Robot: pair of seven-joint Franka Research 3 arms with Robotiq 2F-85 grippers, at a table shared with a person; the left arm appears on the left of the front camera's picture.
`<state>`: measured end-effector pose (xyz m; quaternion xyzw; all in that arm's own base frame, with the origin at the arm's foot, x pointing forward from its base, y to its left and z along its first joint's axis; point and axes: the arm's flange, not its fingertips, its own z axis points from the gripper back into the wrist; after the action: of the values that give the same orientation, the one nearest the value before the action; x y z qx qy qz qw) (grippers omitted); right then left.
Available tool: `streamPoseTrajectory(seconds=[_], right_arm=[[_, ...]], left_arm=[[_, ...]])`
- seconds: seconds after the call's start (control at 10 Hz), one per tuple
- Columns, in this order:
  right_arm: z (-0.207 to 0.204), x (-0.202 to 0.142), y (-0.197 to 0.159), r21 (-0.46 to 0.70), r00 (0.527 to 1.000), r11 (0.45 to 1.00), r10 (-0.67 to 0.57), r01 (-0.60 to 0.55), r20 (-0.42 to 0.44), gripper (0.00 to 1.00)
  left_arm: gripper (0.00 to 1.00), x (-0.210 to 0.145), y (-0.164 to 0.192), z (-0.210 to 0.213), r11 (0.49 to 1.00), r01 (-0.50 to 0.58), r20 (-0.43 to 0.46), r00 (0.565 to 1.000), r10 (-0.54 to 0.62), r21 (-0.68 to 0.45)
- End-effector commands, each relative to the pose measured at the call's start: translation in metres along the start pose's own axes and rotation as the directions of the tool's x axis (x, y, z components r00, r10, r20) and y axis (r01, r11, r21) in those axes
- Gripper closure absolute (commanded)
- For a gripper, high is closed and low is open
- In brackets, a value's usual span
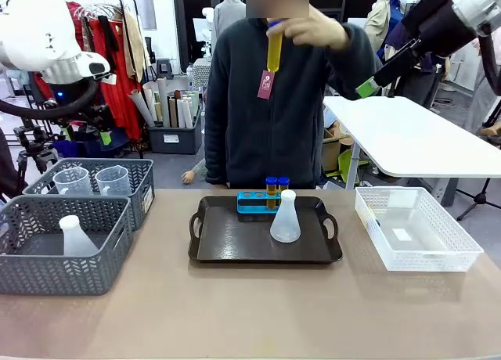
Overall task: Prepare the laboratory tools.
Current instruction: Pick up one Large Measuring Cup and place it on the Handle tray.
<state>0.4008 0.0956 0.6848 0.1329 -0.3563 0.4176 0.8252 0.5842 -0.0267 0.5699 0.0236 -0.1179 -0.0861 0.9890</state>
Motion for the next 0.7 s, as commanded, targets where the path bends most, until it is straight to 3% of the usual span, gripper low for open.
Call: streamPoseTrajectory(seconds=[0.0, 0.3, 0.6], right_arm=[[0.001, 0.0, 0.0, 0.0, 1.0, 1.0, 0.001, -0.001, 0.003, 0.0], [0.001, 0.0, 0.0, 0.0, 1.0, 1.0, 0.001, -0.001, 0.003, 0.0], [0.001, 0.0, 0.0, 0.0, 1.0, 1.0, 0.001, -0.001, 0.003, 0.0]], left_arm=[[0.0, -0.001, 0.006, -0.001, 1.0, -0.012, -0.003, 1.0, 0.012, 0.017], [0.0, 0.0, 0.0, 0.0, 1.0, -0.001, -0.001, 1.0, 0.001, 0.001], [0.0, 0.013, 0.019, -0.038, 0.999, 0.041, -0.086, 0.995, -0.044, -0.03]])
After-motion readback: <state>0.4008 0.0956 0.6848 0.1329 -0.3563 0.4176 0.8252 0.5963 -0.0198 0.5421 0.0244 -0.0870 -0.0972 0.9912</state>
